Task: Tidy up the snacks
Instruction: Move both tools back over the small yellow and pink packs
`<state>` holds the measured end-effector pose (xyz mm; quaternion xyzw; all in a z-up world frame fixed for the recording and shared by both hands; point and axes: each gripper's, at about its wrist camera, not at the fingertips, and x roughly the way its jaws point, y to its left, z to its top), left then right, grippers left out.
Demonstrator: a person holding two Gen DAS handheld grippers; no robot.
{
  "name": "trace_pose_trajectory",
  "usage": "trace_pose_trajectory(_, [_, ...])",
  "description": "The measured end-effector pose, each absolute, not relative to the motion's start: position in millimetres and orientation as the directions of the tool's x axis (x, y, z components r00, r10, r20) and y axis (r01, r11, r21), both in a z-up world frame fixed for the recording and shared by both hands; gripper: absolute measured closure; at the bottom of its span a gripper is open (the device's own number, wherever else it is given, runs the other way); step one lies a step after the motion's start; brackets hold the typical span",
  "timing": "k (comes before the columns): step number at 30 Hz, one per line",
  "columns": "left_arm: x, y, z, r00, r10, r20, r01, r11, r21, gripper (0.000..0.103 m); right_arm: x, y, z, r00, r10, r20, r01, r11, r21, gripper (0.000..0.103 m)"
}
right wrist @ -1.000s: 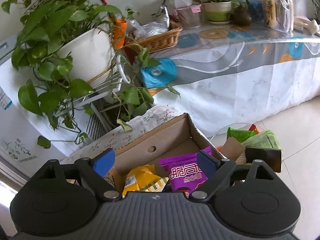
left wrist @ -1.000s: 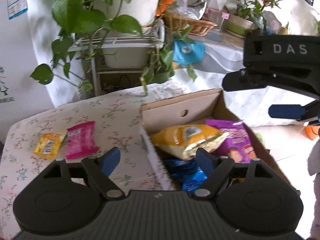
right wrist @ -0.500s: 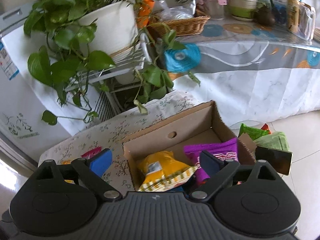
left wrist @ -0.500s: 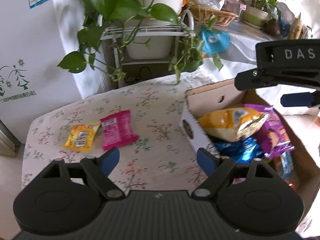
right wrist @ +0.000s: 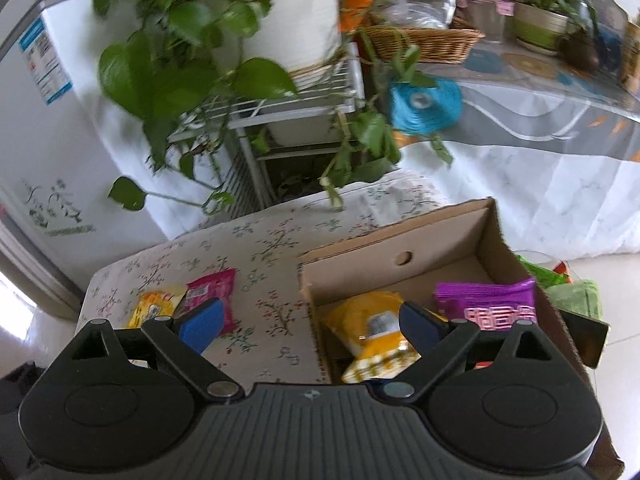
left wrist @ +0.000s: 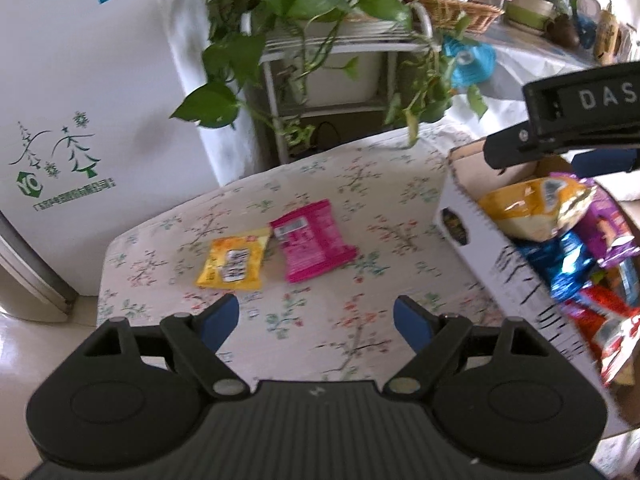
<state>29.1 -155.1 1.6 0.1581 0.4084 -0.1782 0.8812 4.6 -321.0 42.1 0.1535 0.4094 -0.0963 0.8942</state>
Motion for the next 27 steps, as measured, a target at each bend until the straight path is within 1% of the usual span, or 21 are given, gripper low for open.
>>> trace_pose_trajectory(6, [41.7, -132.0, -12.0, 0.608, -0.134, -0.782, 0.411, 0.897, 0.165, 0.018, 12.9, -302.5, 36.4, 0.647, 0.0, -0.763, 0.221, 0.957, 0.187, 0.006])
trace_pose_trajectory(11, [65.8, -103.4, -25.2, 0.61, -0.06, -0.79, 0.318, 0.932, 0.175, 0.018, 19.6, -290.2, 30.2, 0.653, 0.044, -0.756, 0.164, 0.967, 0.197, 0.006])
trace_pose_trajectory(15, [90.1, -81.0, -25.6, 0.616, -0.027, -0.787, 0.233, 0.961, 0.149, 0.018, 22.8, -279.8, 26.9, 0.666, 0.073, -0.742, 0.115, 0.973, 0.2, 0.006])
trace_pose_trajectory(21, [120.2, -69.1, -28.5, 0.636, -0.05, -0.77, 0.195, 0.976, 0.098, 0.019, 29.3, -264.4, 20.3, 0.671, 0.091, -0.736, 0.073, 0.979, 0.188, 0.006])
trace_pose_trajectory(25, [135.1, -75.0, -38.0, 0.62, -0.101, -0.778, 0.243, 0.968, 0.068, 0.019, 31.9, -258.8, 15.1, 0.659, 0.092, -0.746, 0.061, 0.983, 0.176, 0.007])
trace_pose_trajectory(27, [141.5, -77.6, -42.9, 0.611, -0.126, -0.781, 0.259, 0.965, 0.047, 0.019, 34.2, -258.9, 12.0, 0.652, 0.092, -0.752, 0.071, 0.981, 0.181, 0.01])
